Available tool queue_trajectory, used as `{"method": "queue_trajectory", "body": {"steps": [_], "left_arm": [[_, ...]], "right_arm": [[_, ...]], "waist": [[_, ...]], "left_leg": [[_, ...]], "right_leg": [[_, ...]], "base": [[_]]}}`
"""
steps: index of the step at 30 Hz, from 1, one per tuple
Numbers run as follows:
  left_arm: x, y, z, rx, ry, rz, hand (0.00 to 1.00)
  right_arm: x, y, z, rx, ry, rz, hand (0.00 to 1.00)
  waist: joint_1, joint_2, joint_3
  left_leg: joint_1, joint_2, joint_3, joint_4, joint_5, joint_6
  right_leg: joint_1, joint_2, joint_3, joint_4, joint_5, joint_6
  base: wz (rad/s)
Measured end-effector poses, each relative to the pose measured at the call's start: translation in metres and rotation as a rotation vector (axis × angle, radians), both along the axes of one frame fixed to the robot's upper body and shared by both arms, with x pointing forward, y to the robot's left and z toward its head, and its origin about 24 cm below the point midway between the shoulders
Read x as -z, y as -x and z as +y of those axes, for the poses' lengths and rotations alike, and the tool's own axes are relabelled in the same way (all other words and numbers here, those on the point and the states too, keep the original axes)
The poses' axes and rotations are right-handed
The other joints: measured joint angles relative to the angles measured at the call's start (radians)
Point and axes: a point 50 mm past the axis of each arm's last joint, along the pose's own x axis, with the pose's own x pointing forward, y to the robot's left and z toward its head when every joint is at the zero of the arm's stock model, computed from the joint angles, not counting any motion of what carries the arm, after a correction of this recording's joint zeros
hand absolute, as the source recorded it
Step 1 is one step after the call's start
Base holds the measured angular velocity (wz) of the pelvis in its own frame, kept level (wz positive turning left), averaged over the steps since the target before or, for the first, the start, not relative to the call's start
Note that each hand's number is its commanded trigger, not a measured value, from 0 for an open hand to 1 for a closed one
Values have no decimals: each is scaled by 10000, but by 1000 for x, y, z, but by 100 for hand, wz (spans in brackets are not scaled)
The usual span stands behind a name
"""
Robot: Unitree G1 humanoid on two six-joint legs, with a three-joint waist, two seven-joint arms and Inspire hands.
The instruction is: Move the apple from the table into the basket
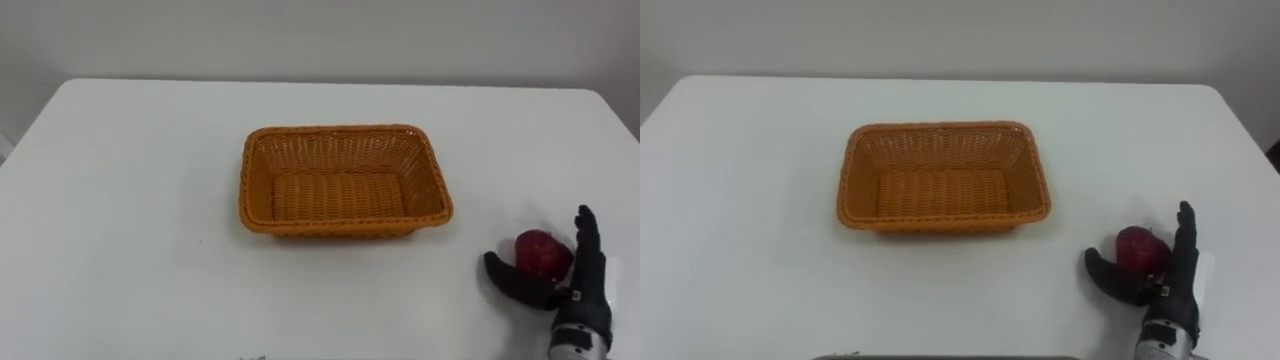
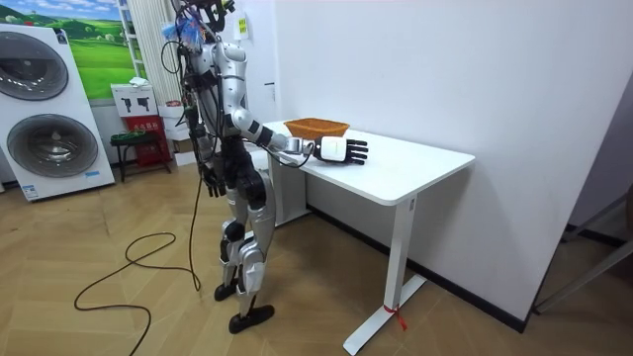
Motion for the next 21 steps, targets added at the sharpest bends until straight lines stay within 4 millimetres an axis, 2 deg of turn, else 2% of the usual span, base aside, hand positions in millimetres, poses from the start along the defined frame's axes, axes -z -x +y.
{"method": "queue_trajectory", "body": {"steps": [8, 21], "left_arm": [[0, -2, 0, 50, -26, -35, 0], [1, 0, -1, 209, 15, 109, 0]], "right_arm": [[0, 1, -19, 480, 994, 228, 100], [-3, -1, -17, 683, 1294, -7, 100]], "waist": [[-119, 30, -15], [-146, -22, -7]], "left_leg": [[10, 42, -33, 21, -3, -8], [40, 42, -19, 25, -3, -9]], "right_leg": [[35, 43, -58, 0, 9, -15], [34, 47, -53, -19, 9, -15]], "base": [[0], [0]]}}
